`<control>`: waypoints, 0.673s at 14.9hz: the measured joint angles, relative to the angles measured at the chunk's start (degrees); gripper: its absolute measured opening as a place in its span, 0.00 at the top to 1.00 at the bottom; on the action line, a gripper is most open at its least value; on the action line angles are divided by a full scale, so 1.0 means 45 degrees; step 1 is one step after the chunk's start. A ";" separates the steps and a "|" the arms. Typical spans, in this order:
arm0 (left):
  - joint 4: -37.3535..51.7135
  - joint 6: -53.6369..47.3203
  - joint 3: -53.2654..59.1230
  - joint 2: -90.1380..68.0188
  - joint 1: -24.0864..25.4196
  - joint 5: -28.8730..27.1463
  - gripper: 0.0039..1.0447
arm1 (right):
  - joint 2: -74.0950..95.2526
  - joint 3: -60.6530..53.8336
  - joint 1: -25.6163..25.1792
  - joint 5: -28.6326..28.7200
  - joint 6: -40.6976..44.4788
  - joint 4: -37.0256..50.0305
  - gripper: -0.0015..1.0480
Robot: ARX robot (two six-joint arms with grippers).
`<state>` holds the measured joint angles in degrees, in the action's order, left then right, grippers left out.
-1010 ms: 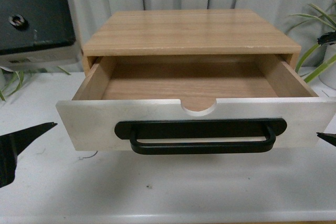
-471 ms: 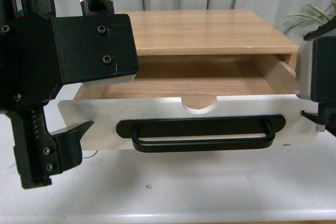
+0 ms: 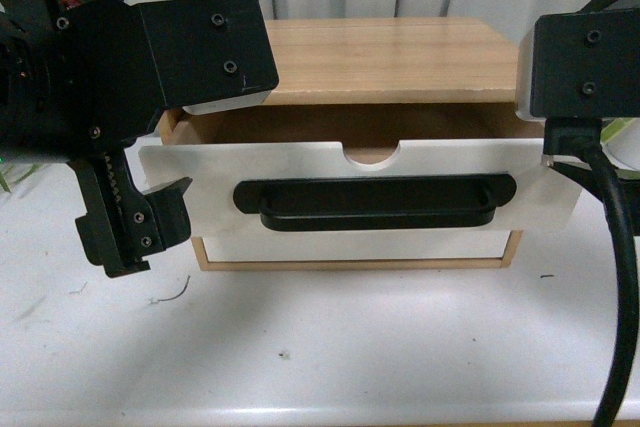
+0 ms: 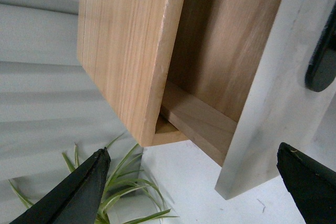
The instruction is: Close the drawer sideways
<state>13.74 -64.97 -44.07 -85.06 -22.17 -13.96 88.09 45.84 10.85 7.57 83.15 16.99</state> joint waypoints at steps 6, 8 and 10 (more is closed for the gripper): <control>0.1127 0.0204 -0.0675 -0.1331 0.0058 -0.0403 0.06 | 0.1783 0.1749 -0.0345 -0.0248 -0.0063 0.0369 0.06; 0.1642 0.0393 -0.1117 -0.1880 0.0058 -0.0627 0.06 | 0.2234 0.2322 -0.0413 -0.0330 -0.0170 0.0486 0.06; 0.2118 0.0486 -0.1656 -0.2448 0.0058 -0.0889 0.06 | 0.2657 0.2739 -0.0418 -0.0408 -0.0272 0.0602 0.06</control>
<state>23.27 -62.78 -51.53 -96.07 -21.91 -17.96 100.05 58.17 8.97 5.74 81.93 19.70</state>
